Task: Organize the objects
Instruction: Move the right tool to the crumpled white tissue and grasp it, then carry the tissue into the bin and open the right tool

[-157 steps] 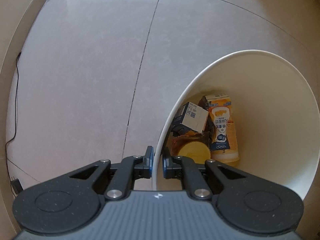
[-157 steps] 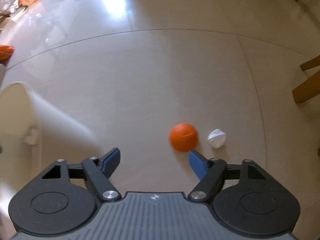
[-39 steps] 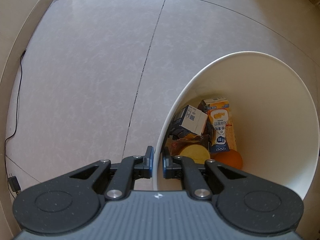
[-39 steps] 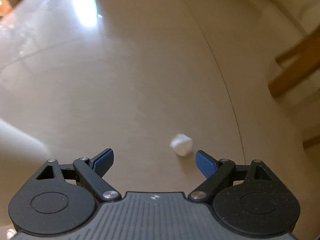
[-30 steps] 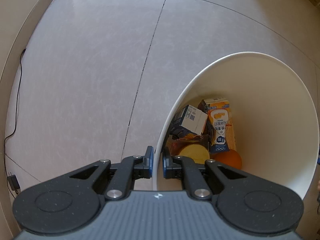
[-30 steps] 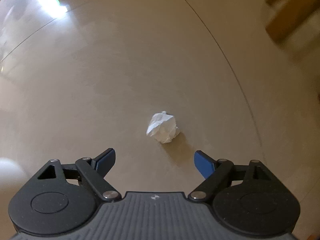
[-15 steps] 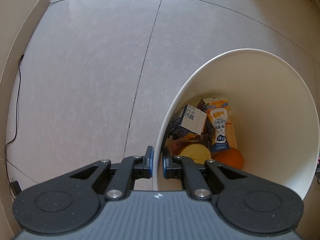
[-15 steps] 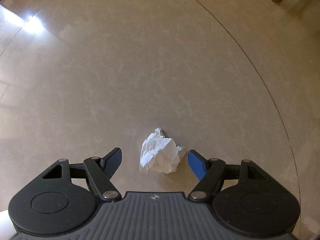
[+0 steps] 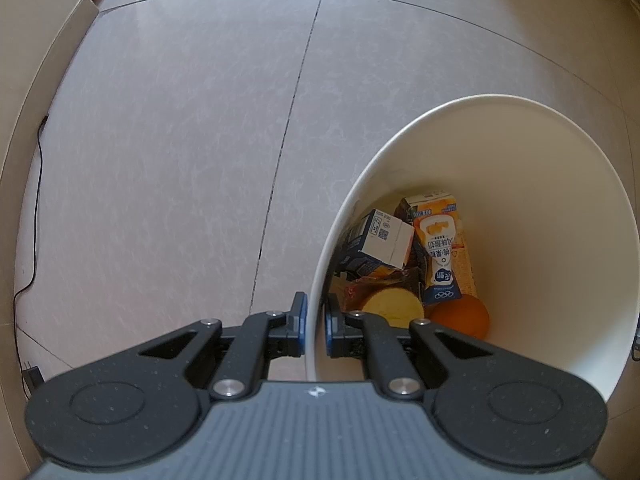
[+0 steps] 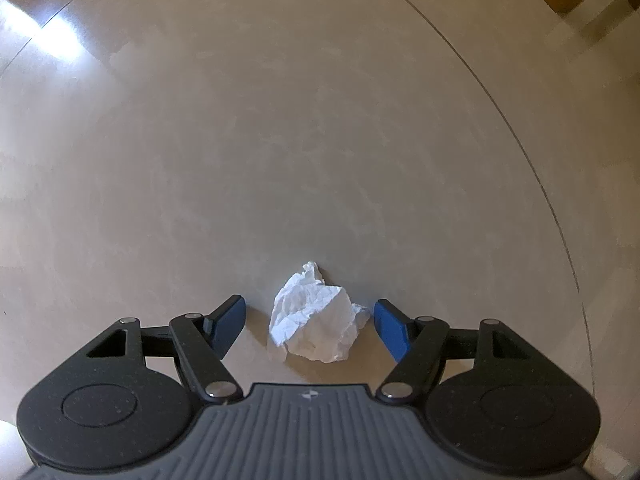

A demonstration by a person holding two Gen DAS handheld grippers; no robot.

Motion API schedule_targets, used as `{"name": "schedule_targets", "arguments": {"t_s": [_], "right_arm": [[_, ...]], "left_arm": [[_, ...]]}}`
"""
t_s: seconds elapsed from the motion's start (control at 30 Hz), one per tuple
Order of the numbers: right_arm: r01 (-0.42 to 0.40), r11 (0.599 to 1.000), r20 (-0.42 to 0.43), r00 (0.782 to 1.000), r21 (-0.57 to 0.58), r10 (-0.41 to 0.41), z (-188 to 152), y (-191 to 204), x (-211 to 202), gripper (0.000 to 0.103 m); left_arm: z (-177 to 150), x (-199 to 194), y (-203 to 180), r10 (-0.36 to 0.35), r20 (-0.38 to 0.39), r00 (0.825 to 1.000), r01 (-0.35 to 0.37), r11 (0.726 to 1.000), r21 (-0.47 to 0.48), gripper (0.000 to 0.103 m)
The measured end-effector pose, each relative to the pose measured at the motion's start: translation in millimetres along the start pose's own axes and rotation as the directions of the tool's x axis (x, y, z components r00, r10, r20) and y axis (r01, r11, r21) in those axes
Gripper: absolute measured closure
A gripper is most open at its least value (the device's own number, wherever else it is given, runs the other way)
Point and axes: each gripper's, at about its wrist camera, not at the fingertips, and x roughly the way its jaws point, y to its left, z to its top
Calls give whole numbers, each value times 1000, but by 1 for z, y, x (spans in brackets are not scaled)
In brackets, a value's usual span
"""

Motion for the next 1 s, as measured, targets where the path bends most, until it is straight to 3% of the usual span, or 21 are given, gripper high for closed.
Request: {"name": "schedule_targets", "arguments": {"t_s": [0.2,0.47,0.63,1.0], "right_arm": [[5,1000,5,1000,3,-5,-3,3,-2,33],[11,1000,2,1000,14,-11,-6,-1,-1,50],[22,1000,-10,1000,-17,-22,-6,6,-6,69],[27,993,-14,999,-115,-29,-5,28,-39,70]], "left_arm": [[1,1,-1,3,-2,1000,-3,1000,2,96],[-1,1,-1,3,2,1000,-3,1000,-2,96],[0,1,0,2,-2,1000,-2,1000,-2,96],[-1,1,-2,9,-1,1000,-9,1000,2,96]]}}
